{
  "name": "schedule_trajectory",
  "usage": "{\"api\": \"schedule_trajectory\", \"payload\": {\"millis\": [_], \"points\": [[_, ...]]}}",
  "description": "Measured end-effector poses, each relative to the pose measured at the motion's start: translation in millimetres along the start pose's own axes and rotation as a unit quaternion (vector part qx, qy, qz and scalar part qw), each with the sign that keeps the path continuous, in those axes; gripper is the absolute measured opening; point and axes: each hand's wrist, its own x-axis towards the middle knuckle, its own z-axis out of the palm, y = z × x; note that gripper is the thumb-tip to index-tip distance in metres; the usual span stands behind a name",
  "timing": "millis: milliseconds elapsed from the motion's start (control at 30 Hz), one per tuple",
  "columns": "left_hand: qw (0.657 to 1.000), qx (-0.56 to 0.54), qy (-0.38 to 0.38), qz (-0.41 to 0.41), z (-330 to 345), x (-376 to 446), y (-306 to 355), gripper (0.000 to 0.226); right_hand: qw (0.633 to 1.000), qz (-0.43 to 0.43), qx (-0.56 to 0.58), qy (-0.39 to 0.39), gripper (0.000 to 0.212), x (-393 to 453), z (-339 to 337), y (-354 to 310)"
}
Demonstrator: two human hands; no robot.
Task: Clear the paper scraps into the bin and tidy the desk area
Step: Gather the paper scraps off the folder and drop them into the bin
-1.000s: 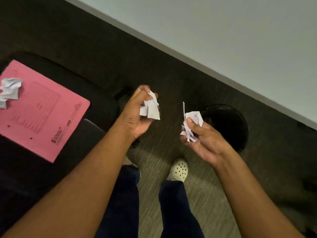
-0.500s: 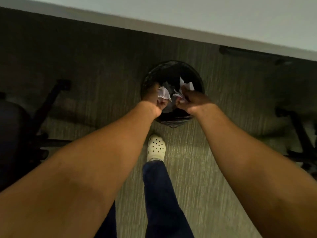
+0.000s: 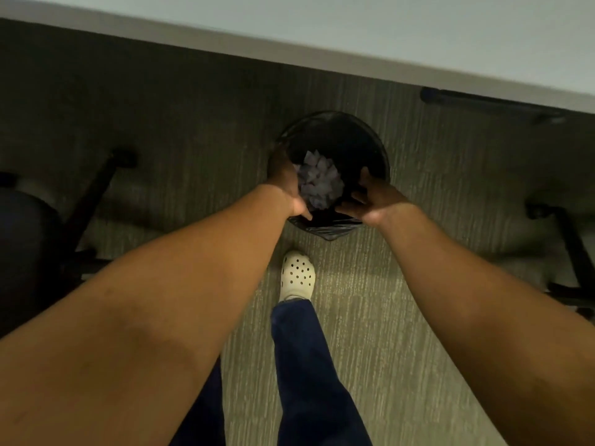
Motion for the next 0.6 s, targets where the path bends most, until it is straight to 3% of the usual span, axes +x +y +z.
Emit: {"api": "schedule_trajectory", "payload": {"millis": [233,367,433,600], "points": [[0.995,-0.065,-0.018,0.076,-45,-71,2,0.065,0.999,-0.019,0.034,-0.007,0.018,-42,43,31],[0.978,-0.118,-0.065,0.162,-102,-128,18,0.061,0.995,-0.039,0.029,-0.089,0.036,-78,93,51],[0.966,-0.134,-0.079,0.208,-134,-164,29,0.060,0.989,-0.039,0.022,-0.138,0.033,-97,126,60],[0.930,-0.168,-0.044,0.325,-220,-247,59,0.054,0.971,-0.054,-0.062,-0.226,0.033,-148,225,80]]}}
